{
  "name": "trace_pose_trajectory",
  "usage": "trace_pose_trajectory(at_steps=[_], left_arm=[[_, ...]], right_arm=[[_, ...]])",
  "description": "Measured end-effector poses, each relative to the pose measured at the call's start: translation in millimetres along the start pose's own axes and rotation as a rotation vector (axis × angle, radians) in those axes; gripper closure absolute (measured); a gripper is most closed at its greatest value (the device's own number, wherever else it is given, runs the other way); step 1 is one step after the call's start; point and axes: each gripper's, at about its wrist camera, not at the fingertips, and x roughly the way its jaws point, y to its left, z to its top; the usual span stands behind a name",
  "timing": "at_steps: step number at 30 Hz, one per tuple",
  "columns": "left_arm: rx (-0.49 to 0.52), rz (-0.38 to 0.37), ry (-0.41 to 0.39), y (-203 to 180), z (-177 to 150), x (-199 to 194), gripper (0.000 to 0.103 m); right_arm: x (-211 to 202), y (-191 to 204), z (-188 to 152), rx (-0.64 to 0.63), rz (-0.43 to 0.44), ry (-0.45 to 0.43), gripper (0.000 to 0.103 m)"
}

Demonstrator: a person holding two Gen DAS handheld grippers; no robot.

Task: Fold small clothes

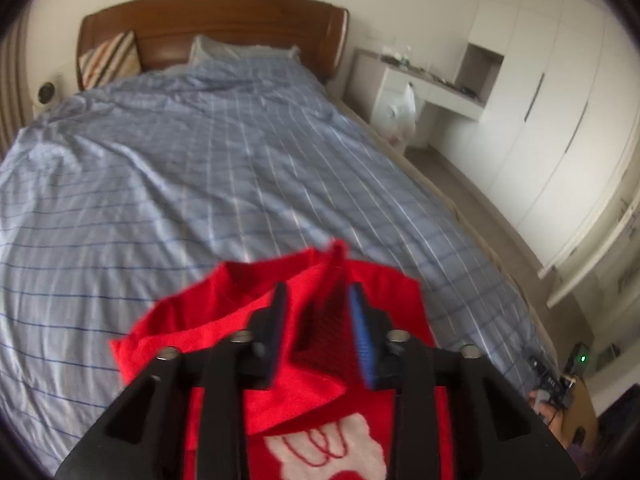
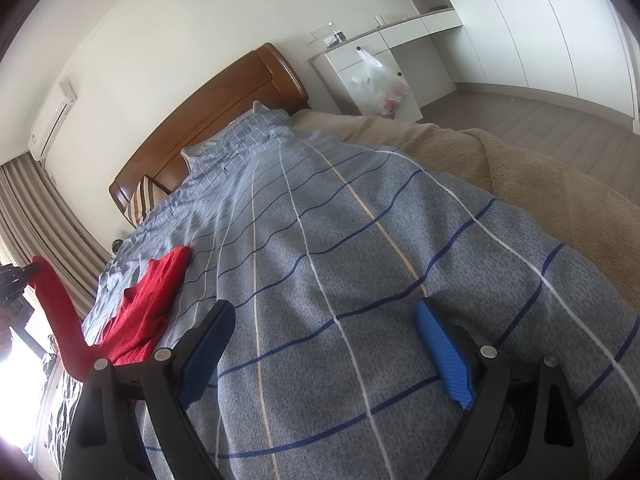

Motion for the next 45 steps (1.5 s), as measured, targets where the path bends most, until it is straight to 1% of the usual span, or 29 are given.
trace_pose_trajectory(at_steps=[1,2,4,6,7,9,11,14,16,17,20,23,24,25,26,27,30,38,45], left_arm=[[0.002,0.001,0.013,-7,-9,7,0.025],[0.001,-0.002,0.005,-9,-19,9,0.019],[-0.019,-0.004,0.014,2,-38,5,0.019],[-0.072,0.029,0.018,24,-56,-5,0.019],[-0.1,0.051,0.013,41,-68,-14,0.019],[-0.143,0.128,-0.003,66,-90,-20,0.015],[-0.179,0.226,-0.03,98,-120,-39,0.013],[-0.22,0.373,-0.074,136,-168,-61,0.013],[-0.244,0.445,-0.103,152,-193,-69,0.013],[-0.258,0.467,-0.117,158,-205,-71,0.013],[-0.313,0.5,-0.147,173,-235,-71,0.011],[-0.361,0.541,-0.125,188,-258,-59,0.01],[-0.38,0.549,-0.115,194,-267,-55,0.01],[-0.396,0.539,-0.116,198,-273,-52,0.009],[-0.407,0.517,-0.138,202,-279,-53,0.007],[-0.415,0.5,-0.156,204,-280,-54,0.005],[-0.411,0.473,-0.156,205,-281,-53,0.002],[-0.397,0.463,-0.183,204,-285,-52,0.001],[-0.395,0.464,-0.185,204,-286,-52,0.001]], right_arm=[[0,0,0,0.0,0.0,0.0,0.013],[0,0,0,0.0,-0.001,0.0,0.013],[0,0,0,0.0,0.0,0.0,0.012],[0,0,0,0.0,0.0,0.0,0.013],[0,0,0,0.0,0.0,0.0,0.012],[1,0,0,-0.001,-0.001,0.001,0.012],[0,0,0,-0.002,-0.003,0.001,0.012],[0,0,0,-0.004,-0.005,0.001,0.012],[0,1,0,-0.007,-0.008,0.001,0.012],[0,1,0,-0.008,-0.01,0.001,0.012],[0,1,0,-0.009,-0.01,0.002,0.012],[0,1,0,-0.01,-0.011,0.002,0.012],[0,1,0,-0.01,-0.011,0.002,0.012],[0,1,0,-0.01,-0.011,0.002,0.012],[0,1,0,-0.01,-0.011,0.002,0.012],[0,1,0,-0.009,-0.011,0.001,0.012],[0,1,0,-0.01,-0.011,0.001,0.012],[0,1,0,-0.01,-0.011,0.002,0.012],[0,2,0,-0.01,-0.011,0.002,0.012]])
